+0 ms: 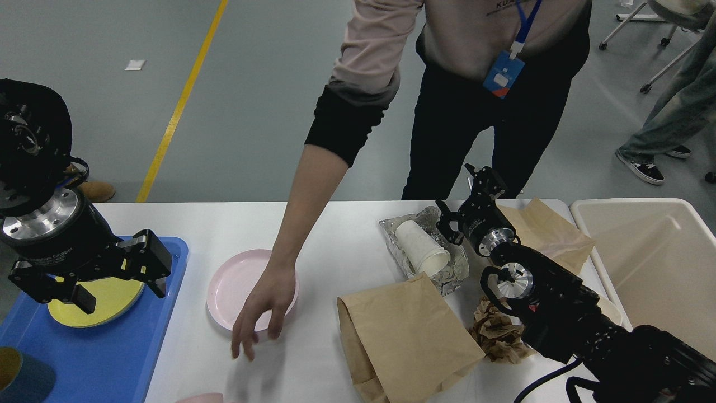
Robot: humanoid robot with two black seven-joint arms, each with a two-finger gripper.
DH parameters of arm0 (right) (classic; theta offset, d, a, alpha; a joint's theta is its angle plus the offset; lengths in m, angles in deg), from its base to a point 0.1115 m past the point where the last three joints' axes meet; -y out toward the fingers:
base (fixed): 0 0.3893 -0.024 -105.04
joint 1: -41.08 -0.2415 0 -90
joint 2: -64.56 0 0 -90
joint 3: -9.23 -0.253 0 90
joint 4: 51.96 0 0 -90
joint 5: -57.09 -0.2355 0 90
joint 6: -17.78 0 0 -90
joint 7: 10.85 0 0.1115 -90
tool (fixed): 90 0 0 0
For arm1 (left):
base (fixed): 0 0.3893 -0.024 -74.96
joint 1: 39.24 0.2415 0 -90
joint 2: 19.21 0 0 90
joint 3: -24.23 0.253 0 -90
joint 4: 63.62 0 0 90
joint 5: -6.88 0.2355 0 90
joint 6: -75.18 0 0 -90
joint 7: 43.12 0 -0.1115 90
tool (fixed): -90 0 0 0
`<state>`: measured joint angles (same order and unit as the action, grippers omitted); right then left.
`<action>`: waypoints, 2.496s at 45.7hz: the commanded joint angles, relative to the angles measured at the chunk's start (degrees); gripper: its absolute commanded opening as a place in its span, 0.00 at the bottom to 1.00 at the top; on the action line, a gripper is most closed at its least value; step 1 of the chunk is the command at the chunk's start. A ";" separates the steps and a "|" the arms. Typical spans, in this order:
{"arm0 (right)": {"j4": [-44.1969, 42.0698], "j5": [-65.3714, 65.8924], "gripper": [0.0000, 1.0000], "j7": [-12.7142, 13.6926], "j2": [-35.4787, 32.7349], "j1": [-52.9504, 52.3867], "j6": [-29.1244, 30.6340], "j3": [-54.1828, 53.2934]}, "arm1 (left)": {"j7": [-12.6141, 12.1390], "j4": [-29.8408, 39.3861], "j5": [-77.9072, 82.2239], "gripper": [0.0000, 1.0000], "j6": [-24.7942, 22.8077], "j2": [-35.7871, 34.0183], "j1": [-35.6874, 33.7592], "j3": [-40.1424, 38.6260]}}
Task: Tidy desktop
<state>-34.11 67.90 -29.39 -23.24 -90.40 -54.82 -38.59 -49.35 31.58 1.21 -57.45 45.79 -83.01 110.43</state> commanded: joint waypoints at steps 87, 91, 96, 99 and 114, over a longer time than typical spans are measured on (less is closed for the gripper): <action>0.00 0.00 1.00 0.00 0.00 0.00 0.00 0.00 | -2.29 0.78 7.69 0.89 -3.25 3.21 10.55 -5.08; 0.00 0.00 1.00 0.00 0.00 0.00 0.00 0.00 | -2.29 0.69 7.34 0.89 -2.02 3.21 13.01 -5.00; 0.00 0.00 1.00 0.00 0.00 0.00 0.00 0.00 | -2.29 0.34 7.16 0.89 0.97 3.21 14.94 -2.98; 0.00 0.00 1.00 0.00 0.00 0.00 0.00 0.00 | -2.29 0.34 6.81 0.89 4.22 3.56 16.35 -1.83; 0.00 0.00 1.00 0.00 0.00 0.00 0.00 0.00 | -7.91 0.52 6.98 0.89 15.03 4.08 20.83 -2.53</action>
<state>-34.11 67.90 -29.39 -23.24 -90.40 -54.82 -38.58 -55.23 32.06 8.11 -46.17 49.75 -64.05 108.39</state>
